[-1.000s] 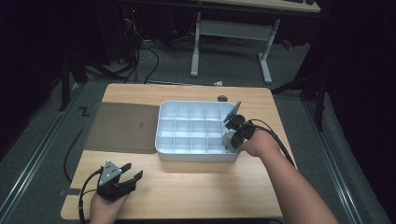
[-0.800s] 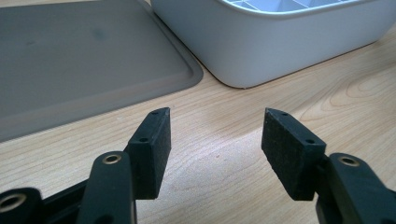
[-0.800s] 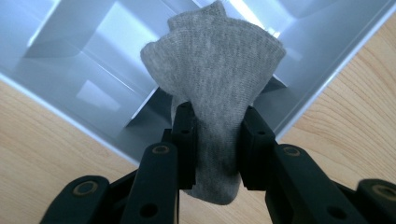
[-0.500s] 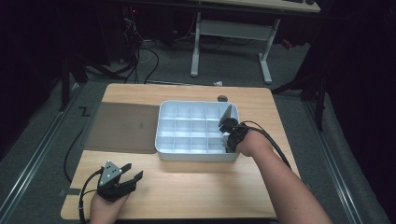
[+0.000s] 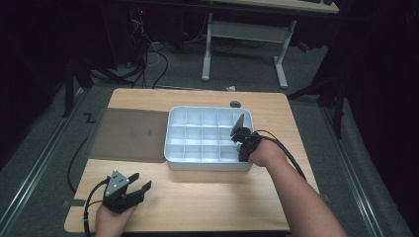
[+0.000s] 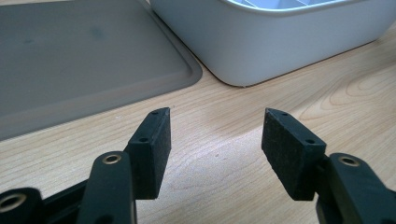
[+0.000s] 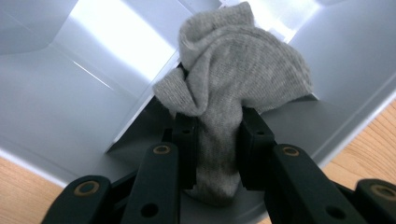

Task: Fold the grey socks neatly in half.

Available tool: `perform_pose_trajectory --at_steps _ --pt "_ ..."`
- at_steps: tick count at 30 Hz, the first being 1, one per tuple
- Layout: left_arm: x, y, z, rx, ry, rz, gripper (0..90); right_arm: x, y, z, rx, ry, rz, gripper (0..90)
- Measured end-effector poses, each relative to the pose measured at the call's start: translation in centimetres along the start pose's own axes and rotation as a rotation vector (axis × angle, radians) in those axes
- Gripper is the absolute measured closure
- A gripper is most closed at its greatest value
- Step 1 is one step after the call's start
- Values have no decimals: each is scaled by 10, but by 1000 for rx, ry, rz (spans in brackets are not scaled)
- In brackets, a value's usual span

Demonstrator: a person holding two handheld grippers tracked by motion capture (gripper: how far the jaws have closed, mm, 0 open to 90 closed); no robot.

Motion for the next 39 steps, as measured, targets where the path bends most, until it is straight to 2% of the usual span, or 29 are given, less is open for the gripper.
perform_pose_trajectory --at_steps 3,4,5,6,13,14,25,27,28,30,31,33,34,37,39 --pt "0 0 0 1 -1 0 431 0 0 0 -4 7 0 727" --pt "0 0 0 1 -1 0 431 2 -1 -1 4 7 33 725" --pt "0 0 0 0 -1 -1 431 0 -1 0 -7 10 3 722" --pt "0 0 0 0 -1 -2 431 0 -1 -1 -14 9 2 717" --pt "0 1 1 -2 -1 -2 430 0 -2 -6 -28 27 30 689" --pt "0 1 1 -1 -1 -2 430 -1 -2 -6 -34 27 18 689" --pt "0 1 1 0 -3 -6 431 -2 -2 -7 -36 31 13 650" --pt "0 1 1 0 -4 -6 431 -1 -4 -8 -27 33 37 637" --pt "0 1 1 -1 -3 -6 430 -2 -3 -8 -35 37 20 627" --pt "0 1 1 -1 -4 -5 430 -1 -3 -10 -31 40 42 612" --pt "0 1 1 -2 -4 -6 431 -3 -3 -10 -40 38 19 609" --pt "0 1 1 -2 -4 -5 430 -3 -3 -12 -41 36 28 589" --pt "0 1 1 -2 -3 -5 431 -4 -2 -13 -48 33 7 583" --pt "0 2 1 -3 -3 -6 430 -3 -2 -17 -46 32 30 563" --pt "0 2 1 -3 -3 -5 430 -4 -2 -20 -51 32 26 553"
Point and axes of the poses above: each handheld gripper's, and its own axes: z roughly forward along the jaws, y roughly out of its top, x roughly to its left, the point moved 8 cm from there along z, roughly forward along the jaws, and after that the axes turned 3 degrees about -x, right-handed, at the moved point
